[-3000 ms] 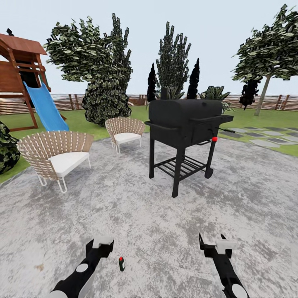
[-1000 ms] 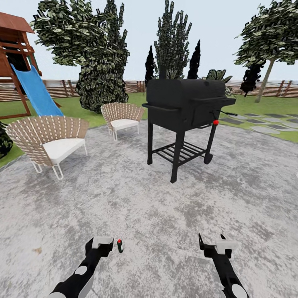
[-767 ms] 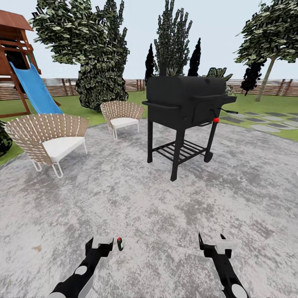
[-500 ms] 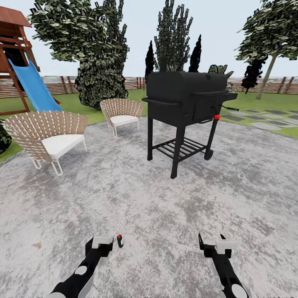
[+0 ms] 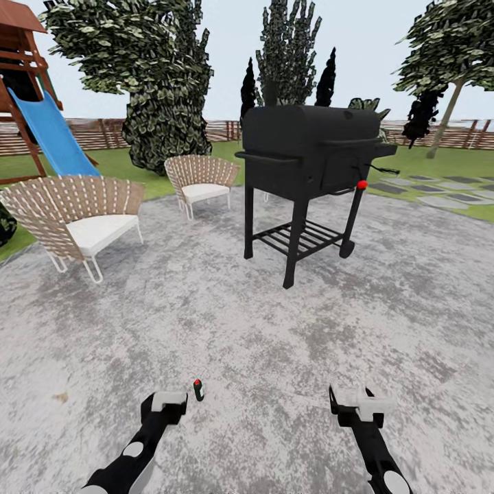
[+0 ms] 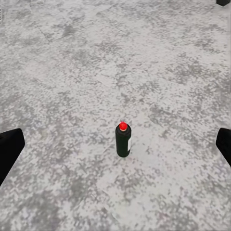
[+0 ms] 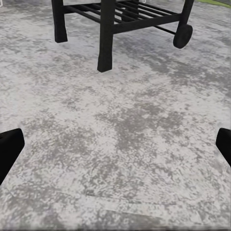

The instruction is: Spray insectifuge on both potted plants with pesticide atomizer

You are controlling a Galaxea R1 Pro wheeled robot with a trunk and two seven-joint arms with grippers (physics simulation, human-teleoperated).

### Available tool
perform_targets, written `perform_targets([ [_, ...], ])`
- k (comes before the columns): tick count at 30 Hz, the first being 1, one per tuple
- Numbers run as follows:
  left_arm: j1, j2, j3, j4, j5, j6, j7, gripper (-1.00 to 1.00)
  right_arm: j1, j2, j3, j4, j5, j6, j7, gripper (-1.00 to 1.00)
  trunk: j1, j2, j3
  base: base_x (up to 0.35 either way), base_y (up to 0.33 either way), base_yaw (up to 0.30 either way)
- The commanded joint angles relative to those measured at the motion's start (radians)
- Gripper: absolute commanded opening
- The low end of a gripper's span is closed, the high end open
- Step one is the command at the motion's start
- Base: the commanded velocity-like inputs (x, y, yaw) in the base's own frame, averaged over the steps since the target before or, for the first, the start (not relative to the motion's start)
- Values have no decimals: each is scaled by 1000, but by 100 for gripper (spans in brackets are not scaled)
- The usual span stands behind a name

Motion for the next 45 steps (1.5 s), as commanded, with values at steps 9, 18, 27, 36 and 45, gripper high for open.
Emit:
perform_targets([
  [9, -1, 0, -4, 1, -2, -10, 1, 100, -1, 0, 0, 0, -1, -2, -4, 100, 34, -64, -44, 0, 0, -42],
  [18, -1, 0, -4, 0, -1, -9, 2, 100, -1, 0, 1, 0, -1, -2, -4, 100, 69, -127, -86, 0, 0, -141],
  [27, -1, -1, -4, 1, -1, -8, 2, 100, -1, 0, 1, 2, 1, -1, -4, 100, 103, -190, -128, 0, 0, -148],
  [36, -1, -3, -4, -1, 0, -7, 2, 100, -1, 0, 1, 2, 1, -1, -4, 100, 138, -253, -170, 0, 0, -55],
  [45, -1, -4, -4, -1, -1, -7, 1, 100, -1, 0, 2, 4, 1, -3, -4, 100, 172, -316, -212, 0, 0, -1],
])
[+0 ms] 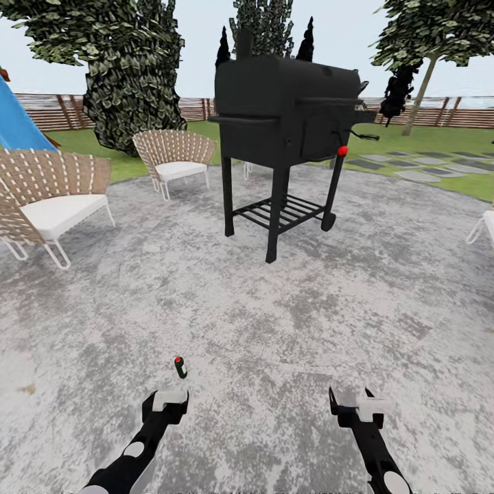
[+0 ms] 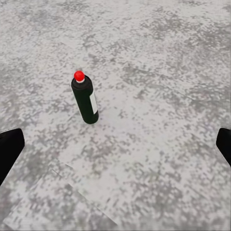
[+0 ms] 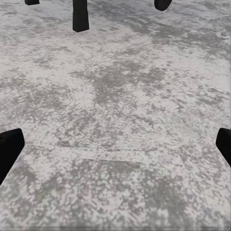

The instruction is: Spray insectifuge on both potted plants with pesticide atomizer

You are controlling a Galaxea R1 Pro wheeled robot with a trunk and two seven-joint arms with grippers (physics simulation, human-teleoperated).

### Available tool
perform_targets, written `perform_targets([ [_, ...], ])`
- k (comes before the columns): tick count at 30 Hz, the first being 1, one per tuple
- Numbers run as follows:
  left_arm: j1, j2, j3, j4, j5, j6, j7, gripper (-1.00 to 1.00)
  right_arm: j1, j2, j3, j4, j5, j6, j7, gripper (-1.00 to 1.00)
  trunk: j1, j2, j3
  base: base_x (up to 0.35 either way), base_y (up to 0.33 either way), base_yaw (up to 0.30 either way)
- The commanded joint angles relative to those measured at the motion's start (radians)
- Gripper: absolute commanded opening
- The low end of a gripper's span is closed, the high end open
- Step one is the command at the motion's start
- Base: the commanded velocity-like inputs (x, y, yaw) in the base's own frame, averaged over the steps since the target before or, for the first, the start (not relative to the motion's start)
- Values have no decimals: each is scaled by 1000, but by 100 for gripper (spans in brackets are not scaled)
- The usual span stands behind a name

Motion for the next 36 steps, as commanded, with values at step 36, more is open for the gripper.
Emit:
perform_targets([
  [36, -1, 2, 0, 2, 4, -3, 5, 100, 0, 0, 2, 0, 0, -3, -4, 100, 95, -170, -161, 0, 0, 63],
])
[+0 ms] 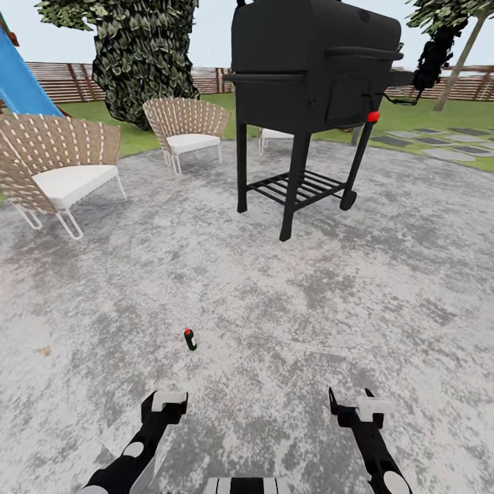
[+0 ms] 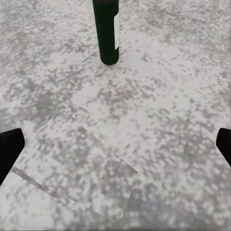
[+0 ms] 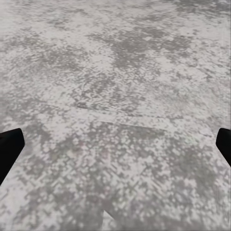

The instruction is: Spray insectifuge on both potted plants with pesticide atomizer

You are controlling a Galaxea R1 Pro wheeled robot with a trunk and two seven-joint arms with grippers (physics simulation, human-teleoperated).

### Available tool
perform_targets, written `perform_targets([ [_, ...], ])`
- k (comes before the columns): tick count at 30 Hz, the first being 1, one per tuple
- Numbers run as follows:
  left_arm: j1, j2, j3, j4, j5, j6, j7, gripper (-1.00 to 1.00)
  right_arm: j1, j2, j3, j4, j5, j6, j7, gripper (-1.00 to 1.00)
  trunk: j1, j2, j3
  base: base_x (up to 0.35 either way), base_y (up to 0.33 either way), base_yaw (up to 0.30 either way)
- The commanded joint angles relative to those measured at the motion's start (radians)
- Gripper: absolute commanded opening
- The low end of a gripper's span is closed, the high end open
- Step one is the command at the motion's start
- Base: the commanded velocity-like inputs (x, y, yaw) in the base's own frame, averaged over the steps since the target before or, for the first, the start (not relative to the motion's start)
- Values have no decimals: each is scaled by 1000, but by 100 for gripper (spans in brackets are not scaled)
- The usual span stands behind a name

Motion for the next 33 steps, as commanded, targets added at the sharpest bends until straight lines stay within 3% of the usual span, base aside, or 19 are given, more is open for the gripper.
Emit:
perform_targets([
  [1, -1, 0, -3, 1, -1, -3, 3, 100, 0, 0, 1, 0, 0, -3, -4, 100, 0, 0, -2, 0, 0, 136],
  [21, -1, -1, -4, 1, -5, -3, 3, 100, 0, 0, 4, 1, 3, -3, -3, 100, 0, 0, -4, 150, 0, 13],
  [33, -1, -1, -4, 1, -5, -4, 3, 100, 0, 0, 4, 1, 3, -3, -4, 100, 0, 0, -4, 283, 0, 0],
])
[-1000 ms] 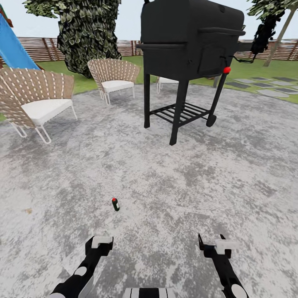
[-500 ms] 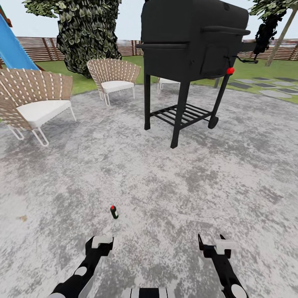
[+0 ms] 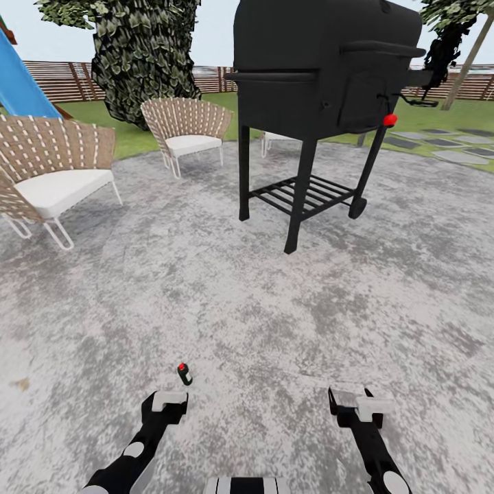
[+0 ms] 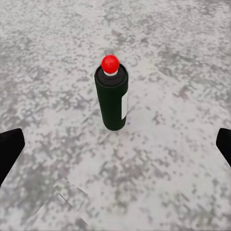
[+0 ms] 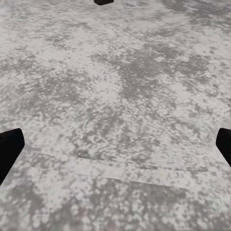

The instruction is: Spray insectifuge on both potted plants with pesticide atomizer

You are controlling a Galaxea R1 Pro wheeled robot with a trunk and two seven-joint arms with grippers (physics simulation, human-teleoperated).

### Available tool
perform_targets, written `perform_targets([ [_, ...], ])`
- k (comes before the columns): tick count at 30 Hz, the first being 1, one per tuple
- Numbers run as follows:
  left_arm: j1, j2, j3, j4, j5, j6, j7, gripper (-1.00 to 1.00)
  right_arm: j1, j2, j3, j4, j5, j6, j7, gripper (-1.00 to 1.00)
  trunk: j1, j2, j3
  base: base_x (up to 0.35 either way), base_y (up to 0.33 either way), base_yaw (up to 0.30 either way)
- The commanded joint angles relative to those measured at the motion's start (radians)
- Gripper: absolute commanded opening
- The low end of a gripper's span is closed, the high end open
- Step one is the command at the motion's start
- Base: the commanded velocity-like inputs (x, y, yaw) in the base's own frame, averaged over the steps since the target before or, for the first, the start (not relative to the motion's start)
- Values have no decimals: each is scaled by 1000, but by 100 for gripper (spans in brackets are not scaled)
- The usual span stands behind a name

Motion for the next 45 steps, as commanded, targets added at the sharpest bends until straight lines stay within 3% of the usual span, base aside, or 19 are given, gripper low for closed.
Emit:
perform_targets([
  [1, -1, 0, -4, 1, -1, -3, 3, 100, 0, 0, 1, 0, 0, -3, -4, 100, 0, 0, -1, 68, 0, 0],
  [9, -1, 0, -3, 1, -1, -1, 3, 100, 0, 0, 1, -1, 0, -3, -4, 100, 0, 0, -1, 61, 0, 0],
  [26, -1, 0, -3, 1, -2, -2, 3, 100, 0, 0, 1, -3, -1, -4, -4, 100, 0, 0, -1, 277, -51, 37],
  [45, -1, -1, -3, -1, 0, -3, 3, 100, 0, 0, 1, -3, -1, -5, -4, 100, 0, 0, -1, 18, -7, 53],
])
